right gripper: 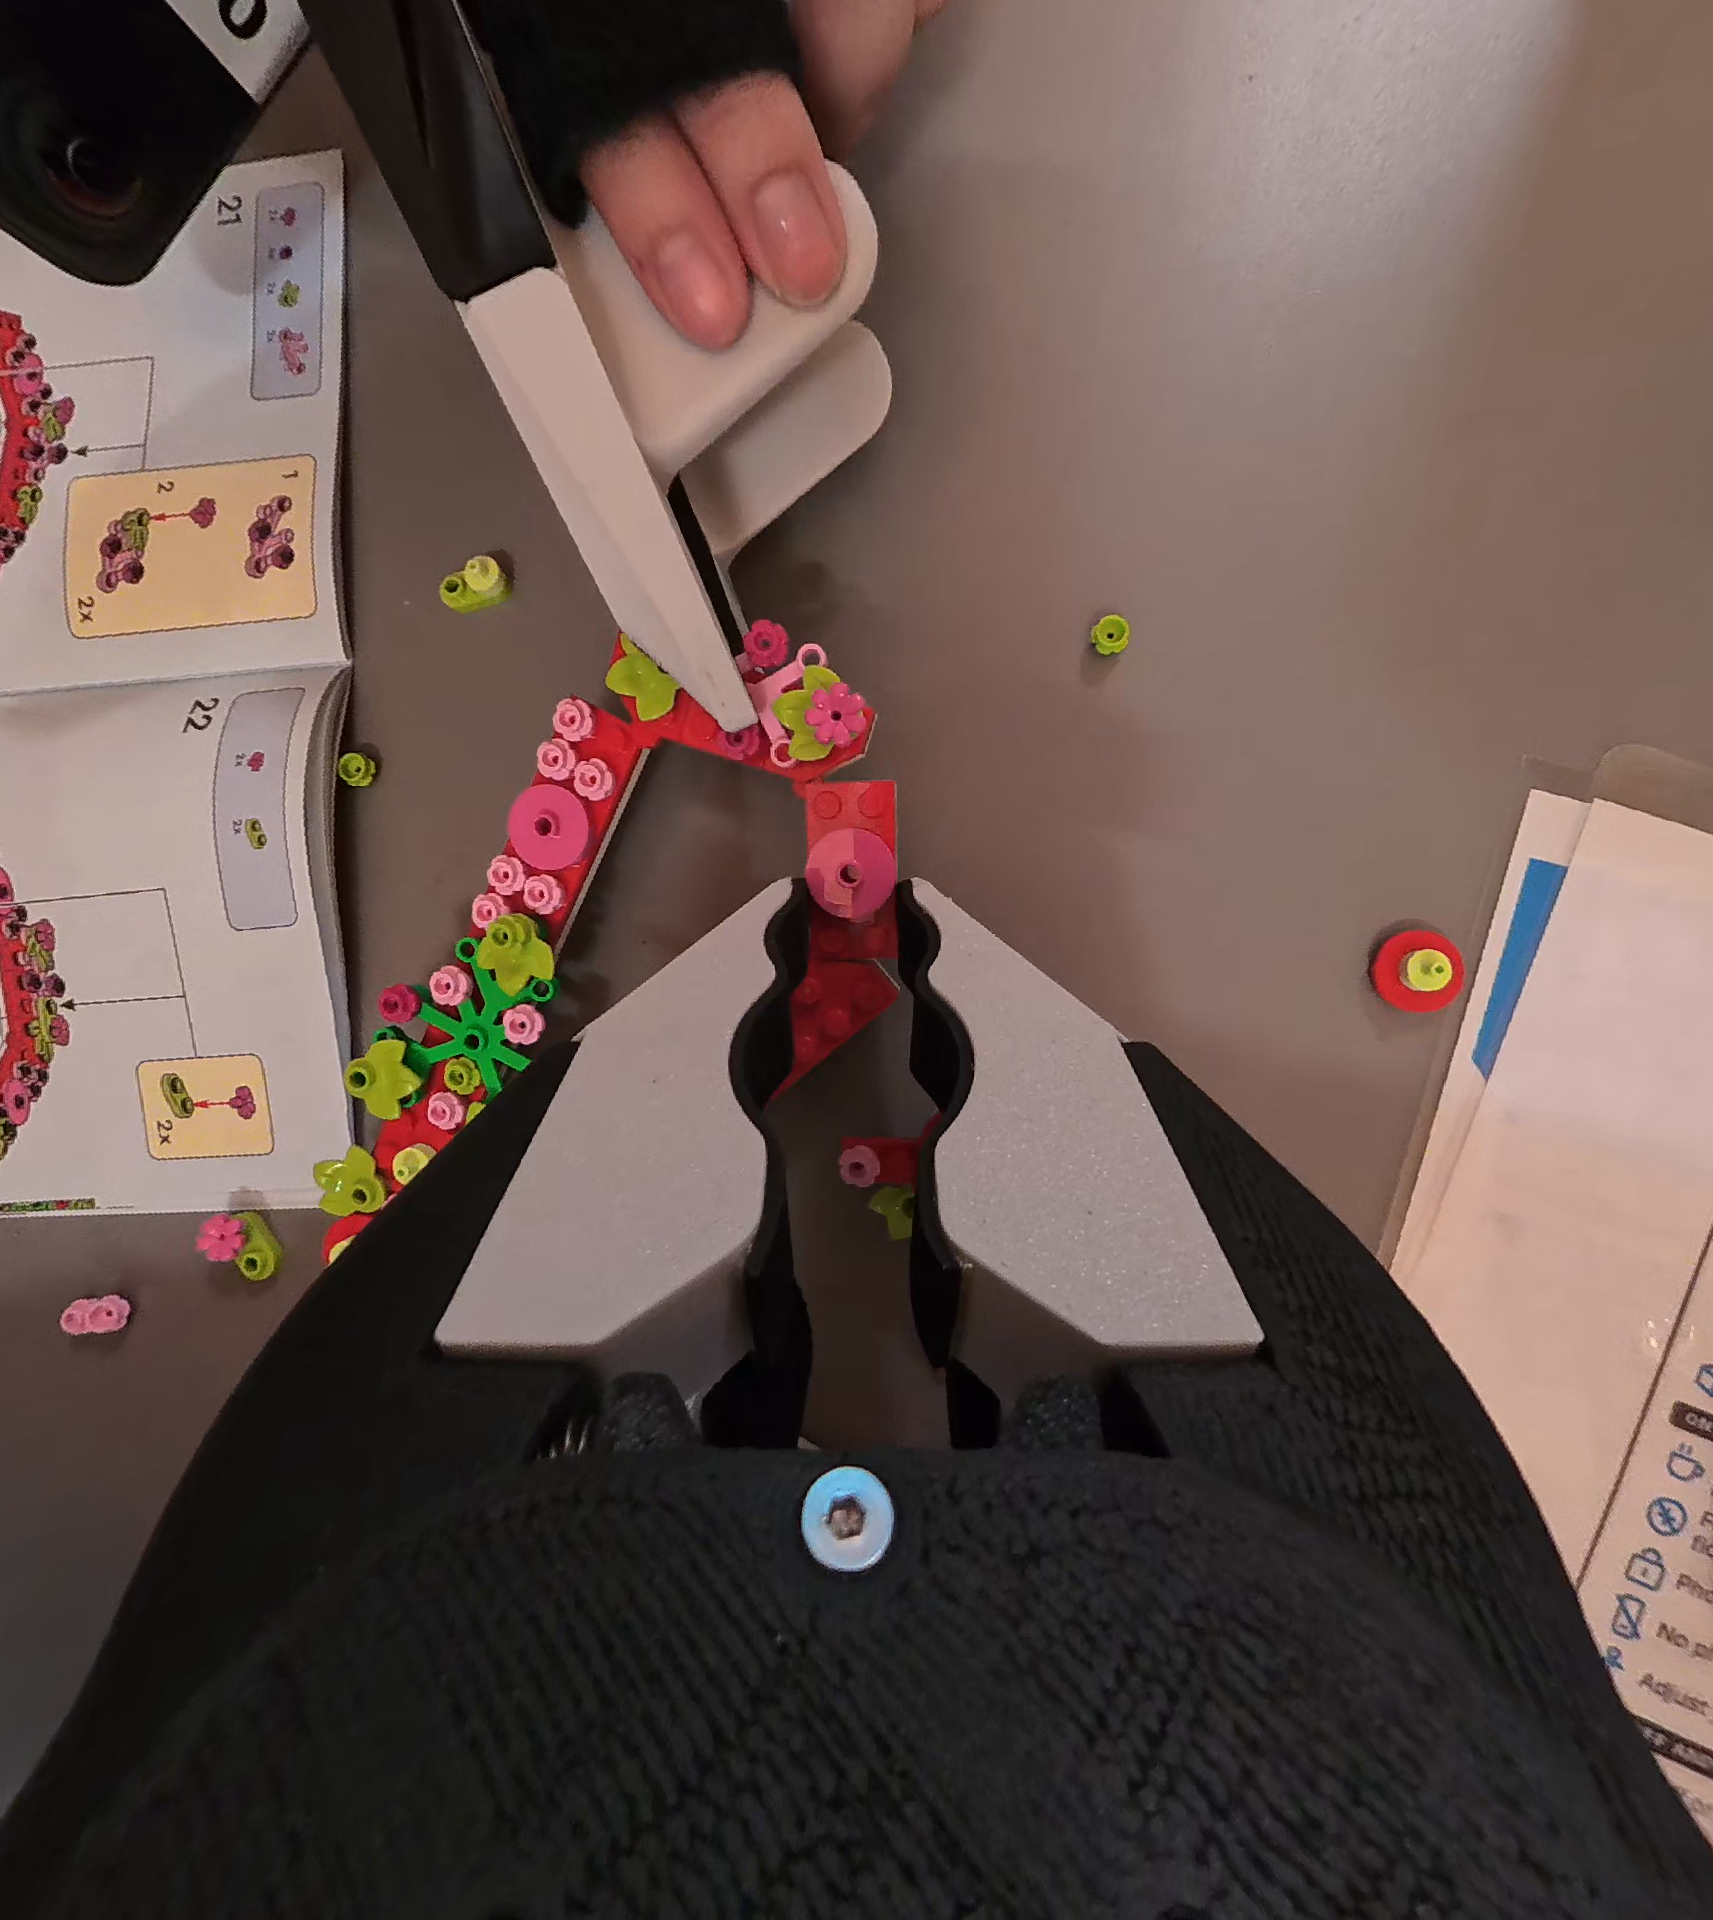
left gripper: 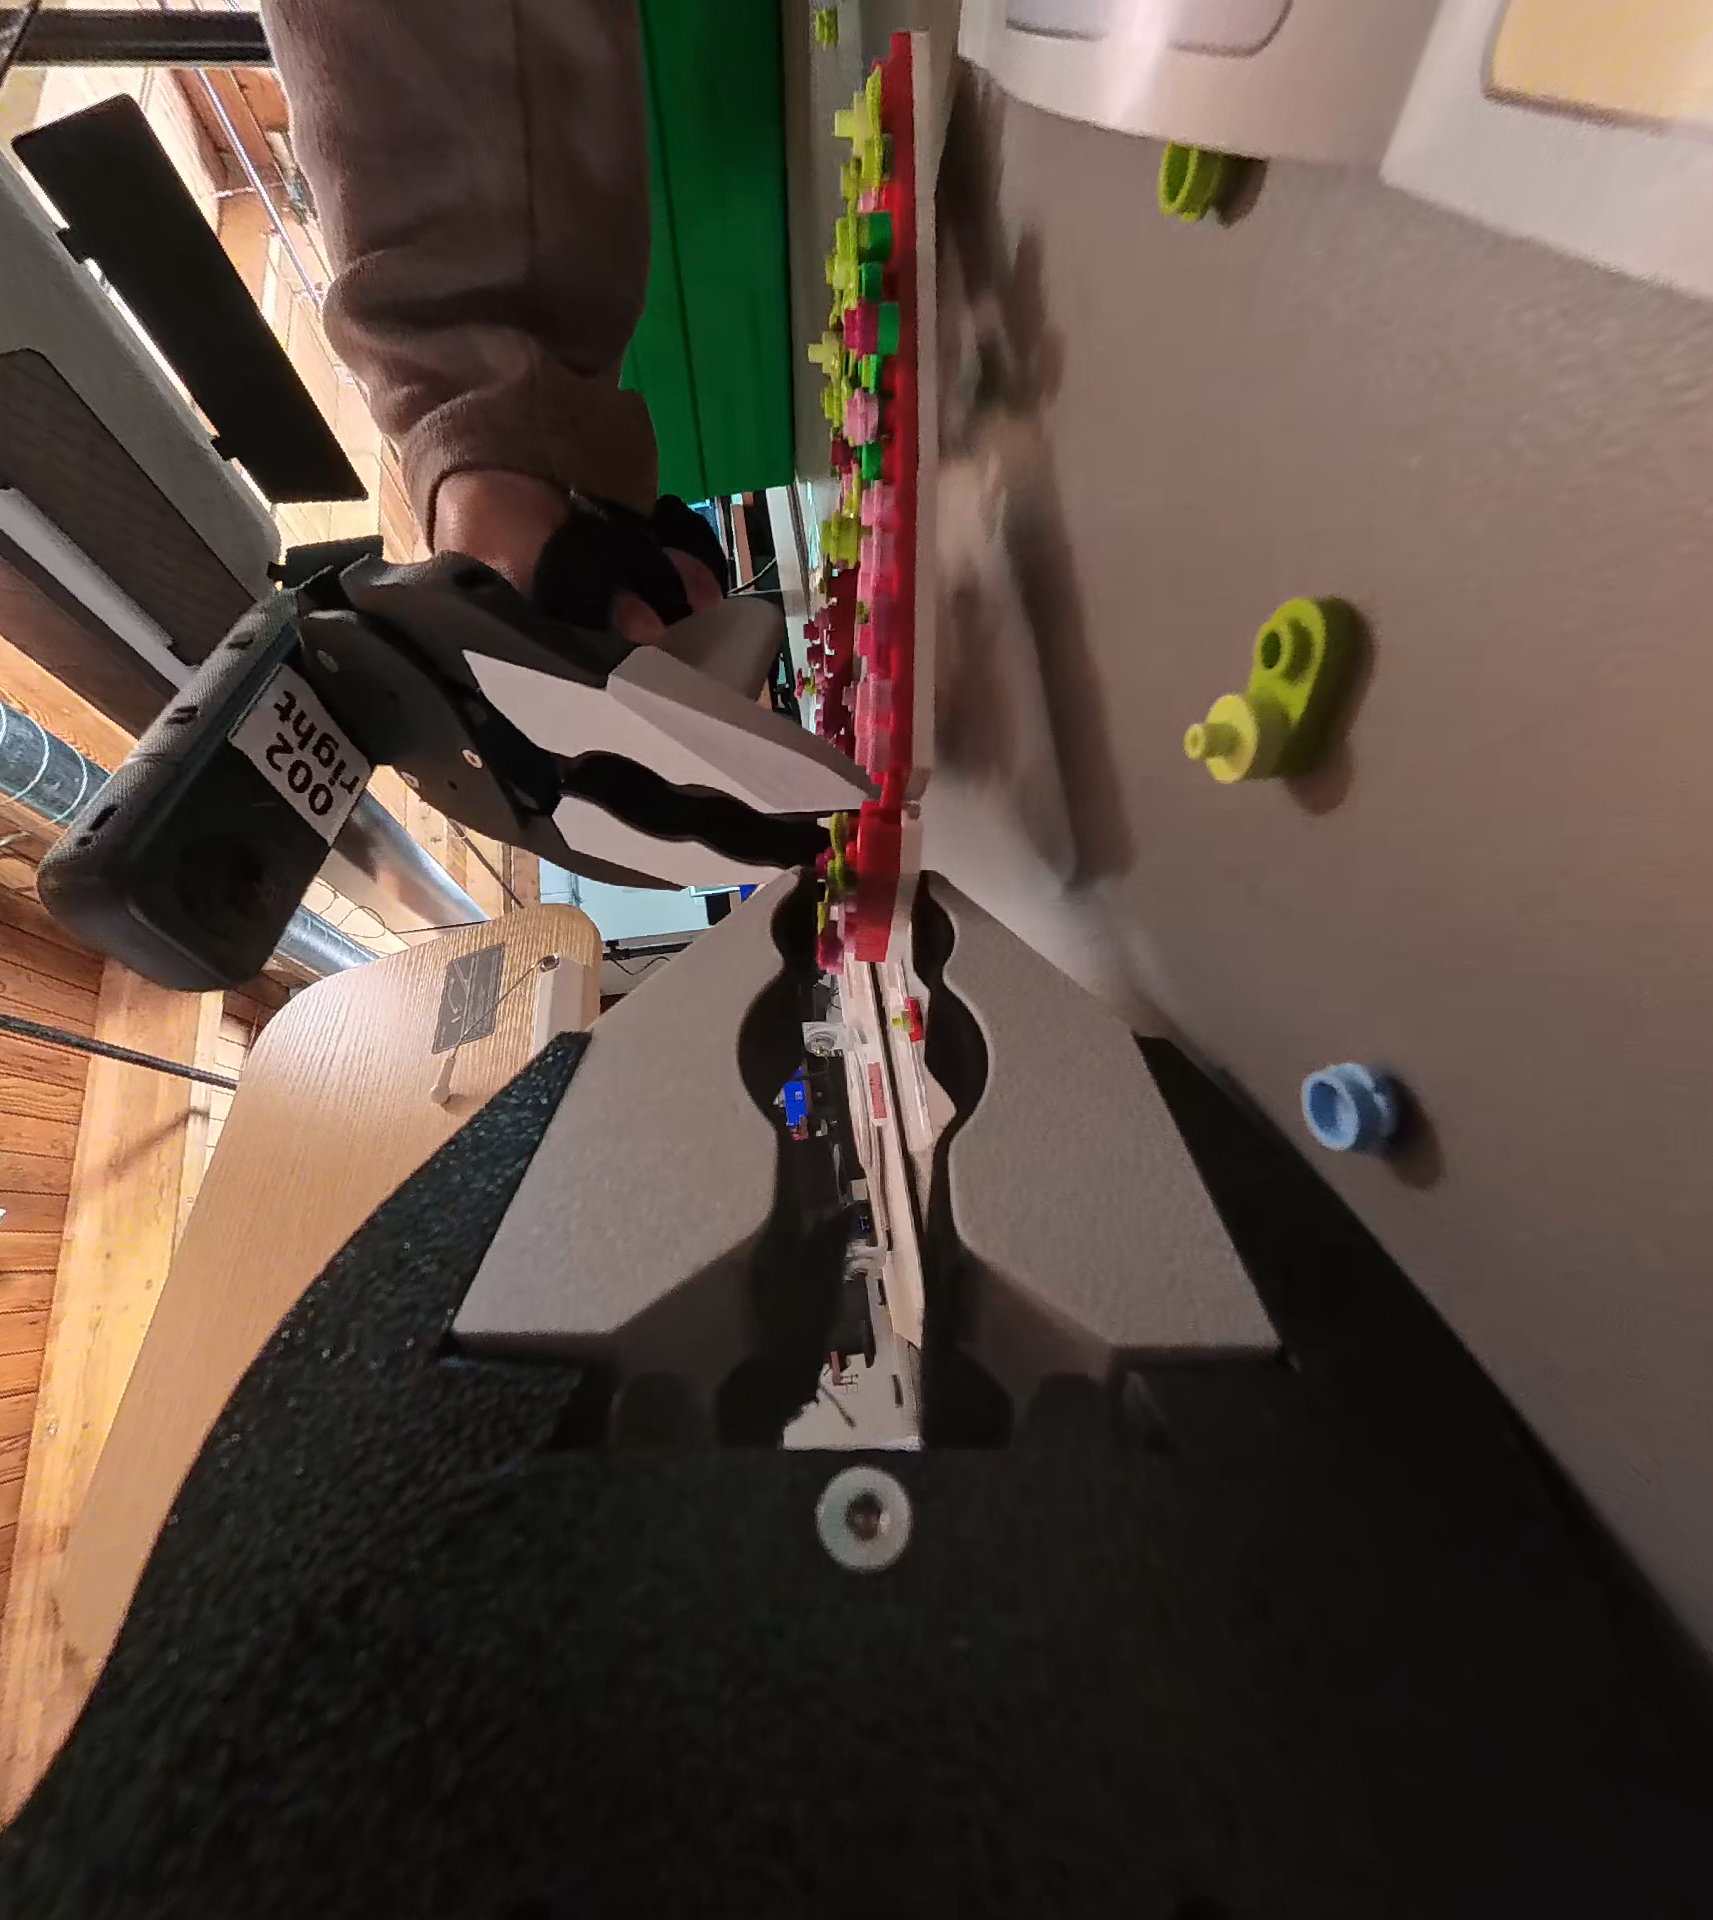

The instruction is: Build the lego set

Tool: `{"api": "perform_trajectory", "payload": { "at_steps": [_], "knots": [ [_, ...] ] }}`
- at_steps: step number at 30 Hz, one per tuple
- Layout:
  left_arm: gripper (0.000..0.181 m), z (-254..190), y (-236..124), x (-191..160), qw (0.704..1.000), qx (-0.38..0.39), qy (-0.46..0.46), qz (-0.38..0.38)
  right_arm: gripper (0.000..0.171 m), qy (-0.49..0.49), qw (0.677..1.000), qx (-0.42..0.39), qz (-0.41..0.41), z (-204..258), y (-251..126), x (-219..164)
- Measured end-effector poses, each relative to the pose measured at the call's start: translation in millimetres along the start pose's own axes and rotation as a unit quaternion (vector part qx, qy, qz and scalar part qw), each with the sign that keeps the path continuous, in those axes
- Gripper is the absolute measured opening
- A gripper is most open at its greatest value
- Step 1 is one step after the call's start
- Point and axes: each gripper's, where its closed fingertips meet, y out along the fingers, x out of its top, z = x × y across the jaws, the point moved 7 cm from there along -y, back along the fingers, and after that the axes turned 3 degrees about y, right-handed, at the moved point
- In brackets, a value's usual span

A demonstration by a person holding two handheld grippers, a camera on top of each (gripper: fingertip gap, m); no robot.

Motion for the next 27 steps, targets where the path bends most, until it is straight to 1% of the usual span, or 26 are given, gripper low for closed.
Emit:
{"api": "perform_trajectory", "payload": {
  "at_steps": [7,12,16,22,25,27],
  "knots": [
    [0.016,-1,0,1,1.0,-0.007,-0.002,0.004,0.016,-0.006,1.0,-0.026,-0.002,3,1,1],
    [0.016,-1,1,1,1.0,-0.009,-0.01,0.007,0.028,-0.003,0.998,-0.059,-0.011,3,0,2],
    [0.015,-1,2,1,1.0,-0.003,-0.023,0.012,0.036,-0.018,0.992,-0.118,-0.026,7,-6,1],
    [0.015,1,3,2,0.999,0.015,-0.022,0.022,0.037,-0.049,0.974,-0.213,-0.065,23,-26,0],
    [0.015,1,4,2,0.999,0.021,-0.025,0.027,0.037,-0.088,0.96,-0.257,-0.067,34,-29,-1],
    [0.014,1,4,2,0.999,0.022,-0.028,0.031,0.037,-0.121,0.949,-0.285,-0.05,41,-27,-3]
  ]
}}
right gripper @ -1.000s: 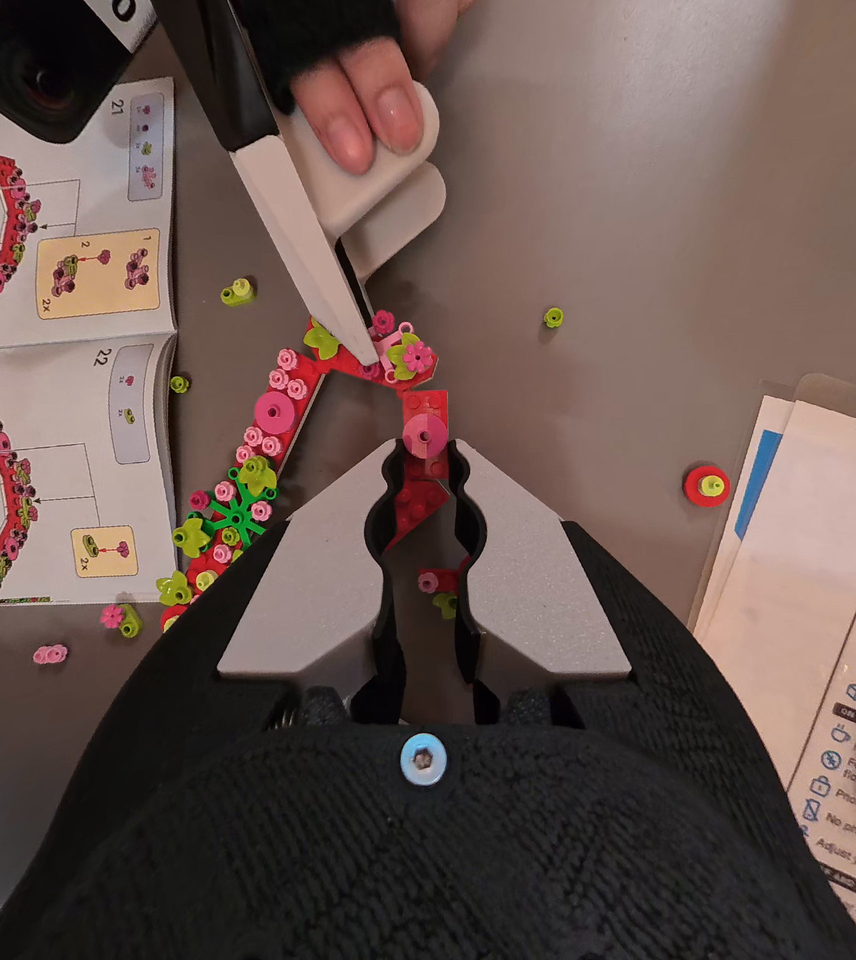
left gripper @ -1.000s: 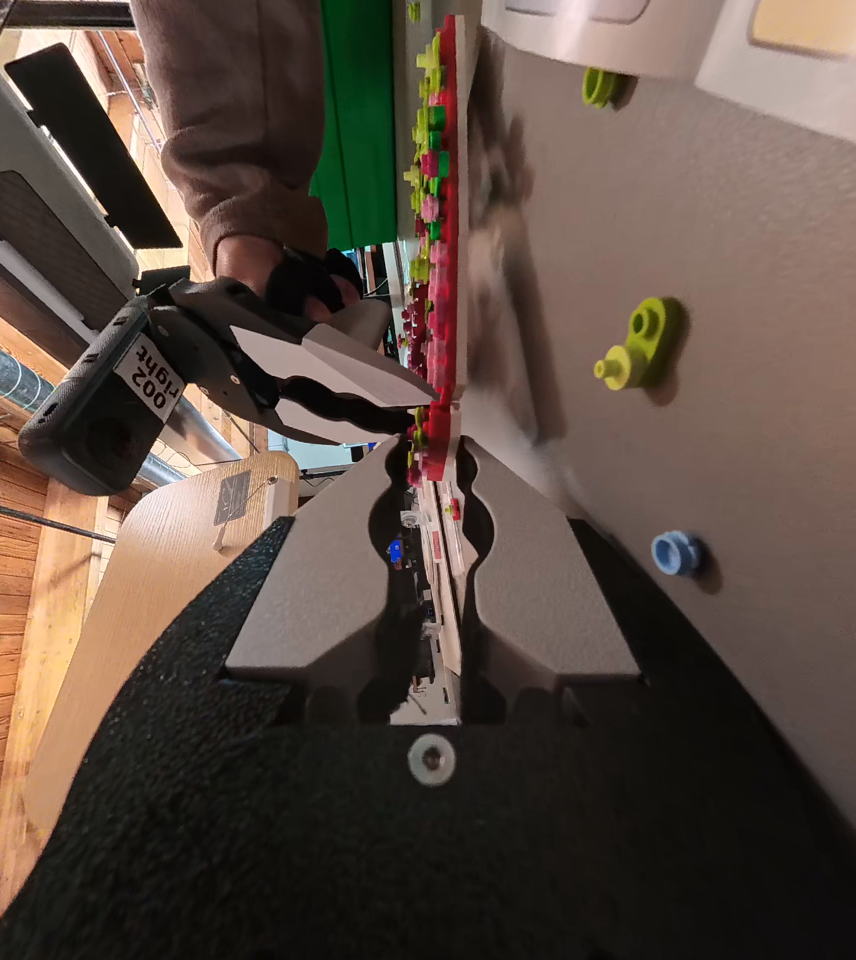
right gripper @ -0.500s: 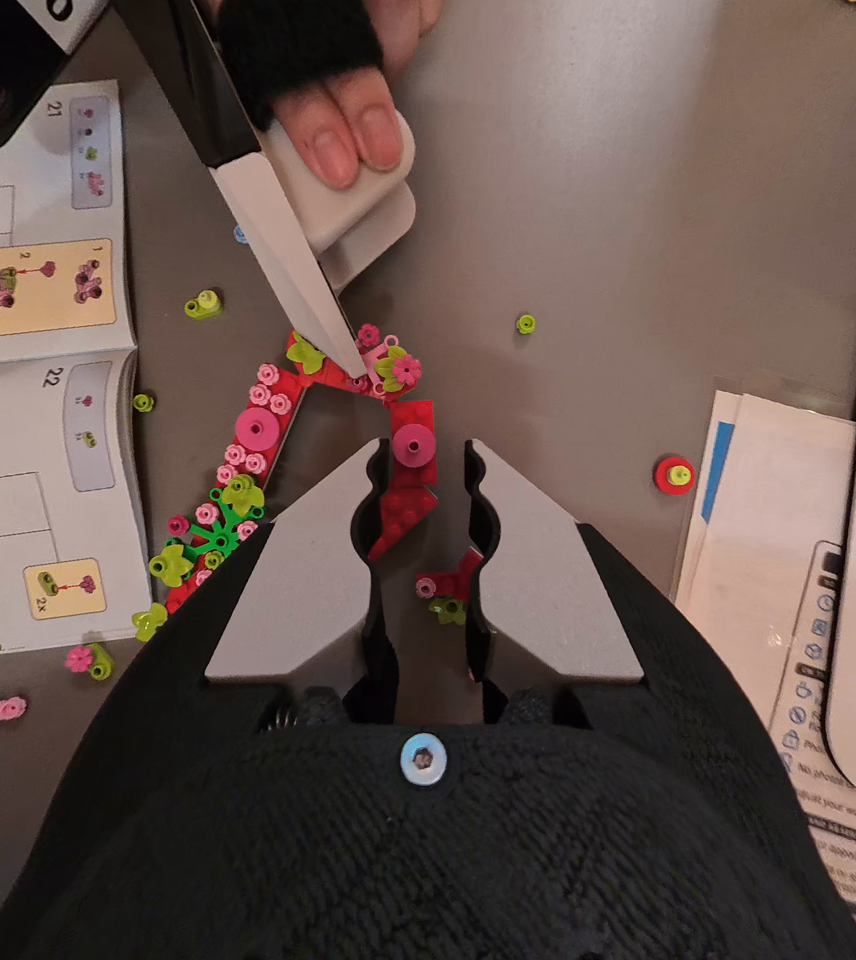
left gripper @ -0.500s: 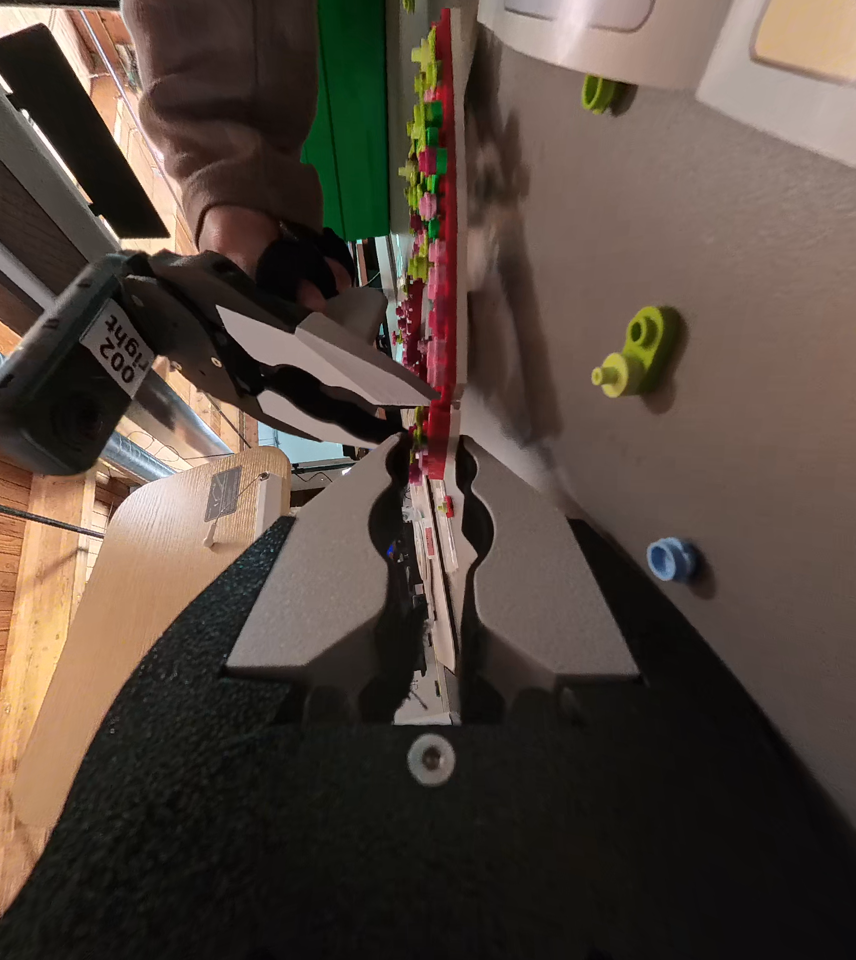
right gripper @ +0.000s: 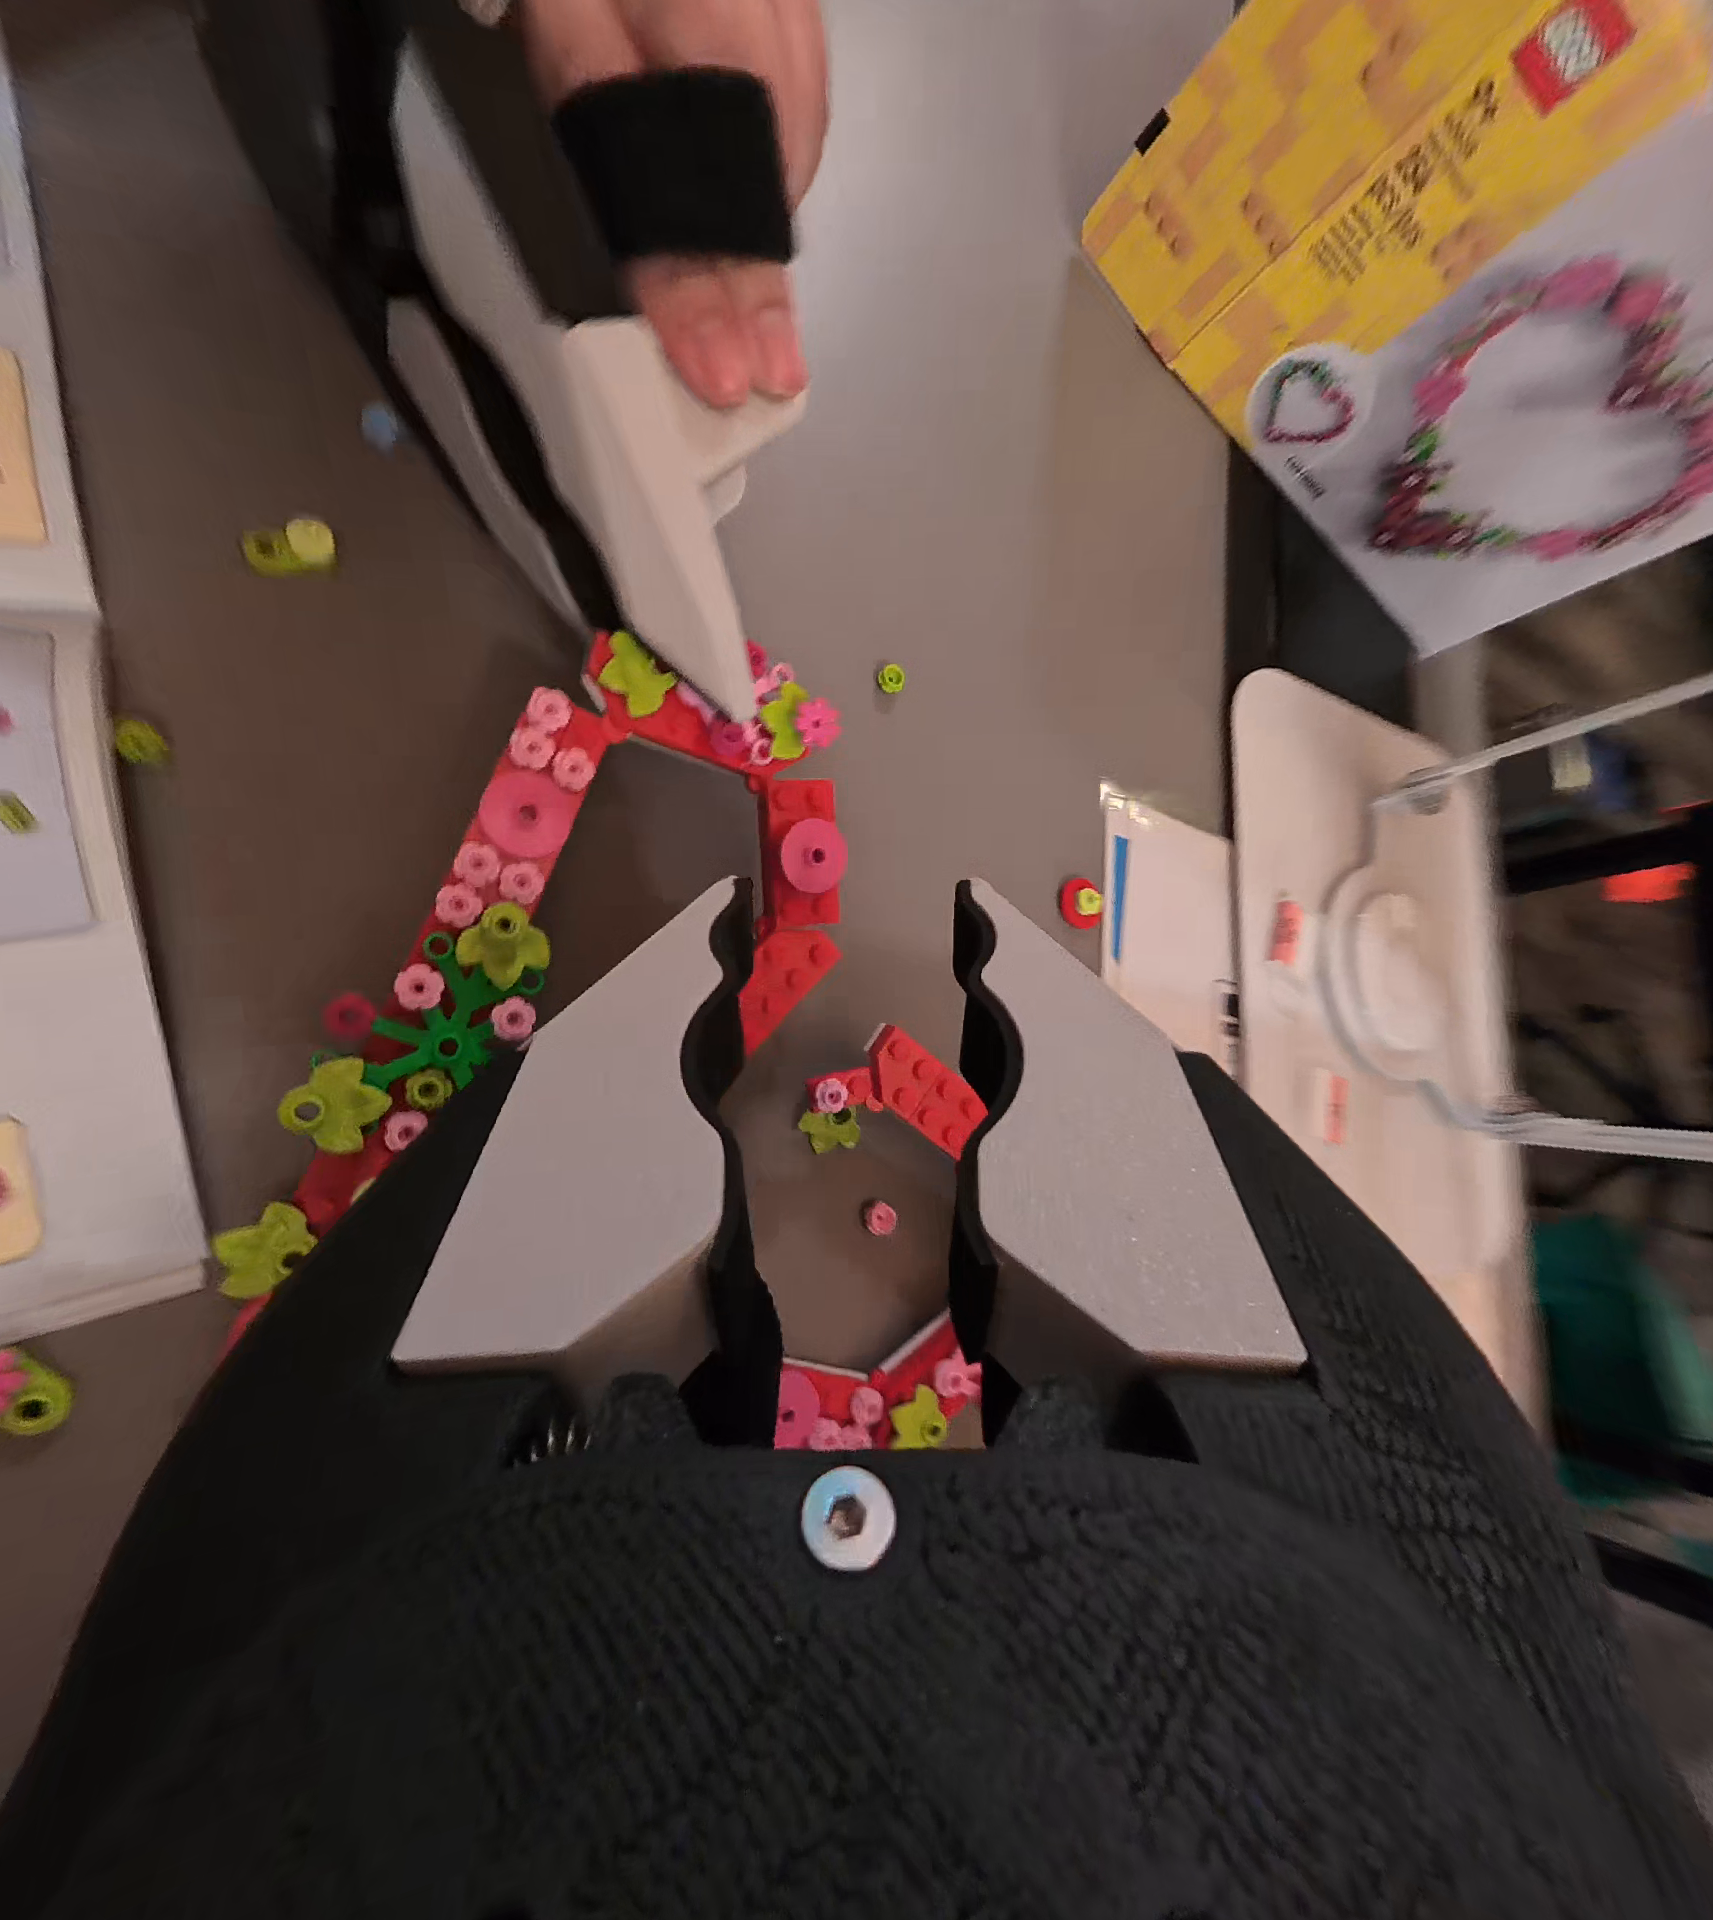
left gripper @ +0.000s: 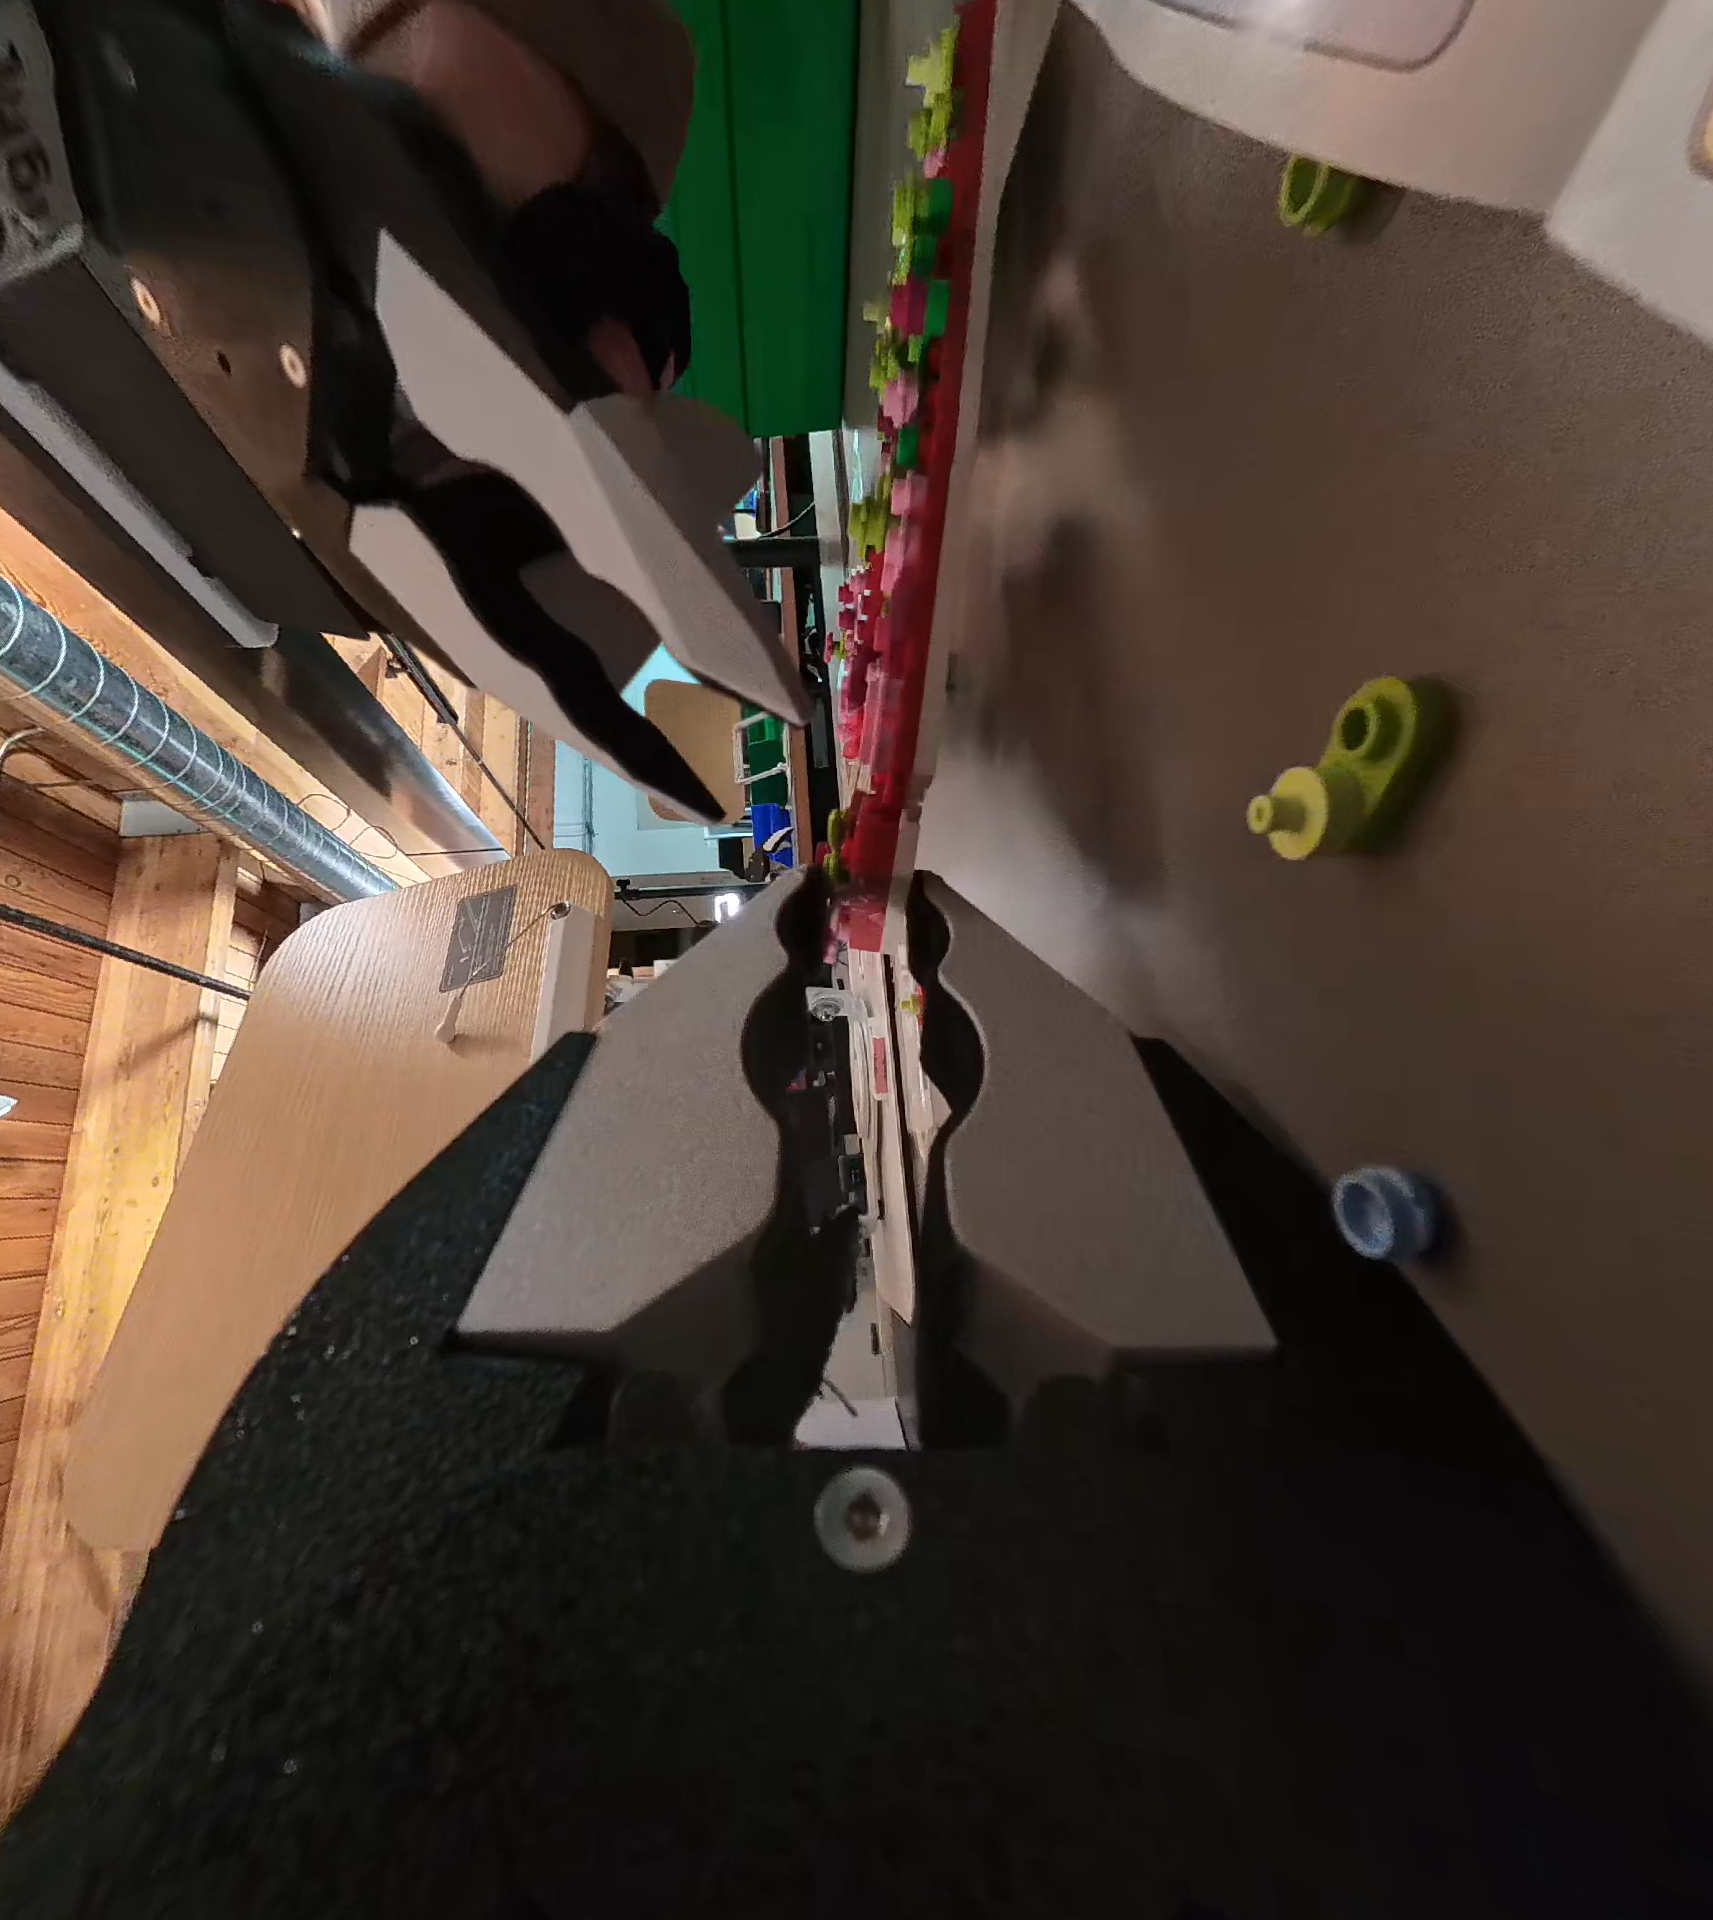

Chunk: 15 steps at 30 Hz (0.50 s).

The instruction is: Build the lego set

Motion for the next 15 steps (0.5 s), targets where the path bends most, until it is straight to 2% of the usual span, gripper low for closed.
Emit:
{"api": "perform_trajectory", "payload": {
  "at_steps": [3,7,11,15],
  "knots": [
    [0.013,0,1,-1,1.0,-0.002,-0.007,0.003,0.037,-0.051,0.998,-0.019,0.021,11,3,0],
    [0.013,0,1,-1,1.0,-0.002,-0.01,0.006,0.037,-0.059,0.997,-0.019,0.041,18,12,-2],
    [0.013,0,1,-1,1.0,-0.001,-0.01,0.007,0.037,-0.02,0.999,-0.004,0.037,18,14,-5],
    [0.013,0,1,-1,1.0,-0.003,-0.012,0.007,0.032,0.081,0.995,0.054,0.022,9,8,-12]
  ]
}}
